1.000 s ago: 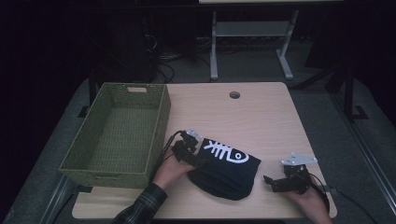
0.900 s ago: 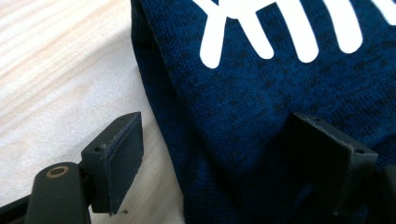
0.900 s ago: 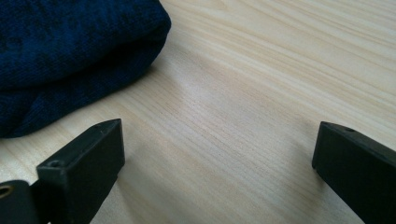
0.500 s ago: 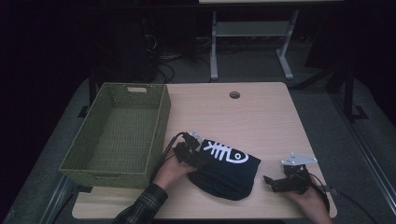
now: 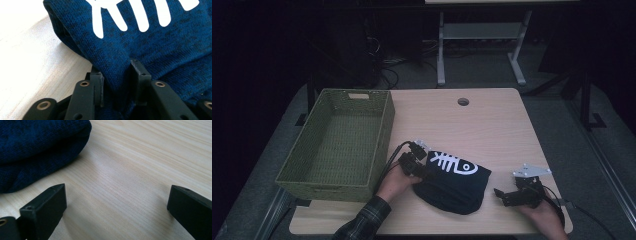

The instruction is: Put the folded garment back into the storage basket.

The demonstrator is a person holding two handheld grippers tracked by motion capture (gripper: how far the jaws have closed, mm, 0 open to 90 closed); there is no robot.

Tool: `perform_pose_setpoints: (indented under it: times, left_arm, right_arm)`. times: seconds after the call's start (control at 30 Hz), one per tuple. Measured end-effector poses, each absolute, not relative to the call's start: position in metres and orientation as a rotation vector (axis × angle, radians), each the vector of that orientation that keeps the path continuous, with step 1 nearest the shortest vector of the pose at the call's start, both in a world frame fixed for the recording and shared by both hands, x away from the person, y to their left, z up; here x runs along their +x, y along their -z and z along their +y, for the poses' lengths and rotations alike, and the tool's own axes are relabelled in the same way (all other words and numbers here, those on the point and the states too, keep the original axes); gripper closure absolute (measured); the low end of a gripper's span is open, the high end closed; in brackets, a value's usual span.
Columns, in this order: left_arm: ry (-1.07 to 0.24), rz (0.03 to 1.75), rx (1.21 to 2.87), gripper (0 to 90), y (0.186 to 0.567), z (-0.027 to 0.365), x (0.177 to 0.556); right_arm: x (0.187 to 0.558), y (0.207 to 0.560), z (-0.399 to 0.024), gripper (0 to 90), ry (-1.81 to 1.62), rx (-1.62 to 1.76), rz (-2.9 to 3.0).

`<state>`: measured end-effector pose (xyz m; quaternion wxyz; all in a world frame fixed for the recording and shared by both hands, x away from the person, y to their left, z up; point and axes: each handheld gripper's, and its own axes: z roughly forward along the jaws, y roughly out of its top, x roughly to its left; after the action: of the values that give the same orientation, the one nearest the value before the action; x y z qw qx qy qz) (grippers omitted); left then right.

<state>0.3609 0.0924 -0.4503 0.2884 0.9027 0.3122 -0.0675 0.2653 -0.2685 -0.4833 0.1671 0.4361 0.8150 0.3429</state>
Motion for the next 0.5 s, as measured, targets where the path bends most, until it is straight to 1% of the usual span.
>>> perform_pose_setpoints:
  times: [0.17,0.27,0.5]
  left_arm:
    - [0.173,0.839,2.416,71.7,0.446,0.091,0.361]
    - [0.157,0.834,2.422,71.9,0.441,0.087,0.359]
    - [0.173,0.817,2.421,71.6,0.427,0.081,0.355]
  right_arm:
    - [0.265,0.483,-0.268,2.1,-0.976,1.241,2.320]
    - [0.265,0.483,-0.269,2.1,-0.976,1.240,2.321]
    - [0.265,0.483,-0.268,2.1,-0.976,1.247,2.320]
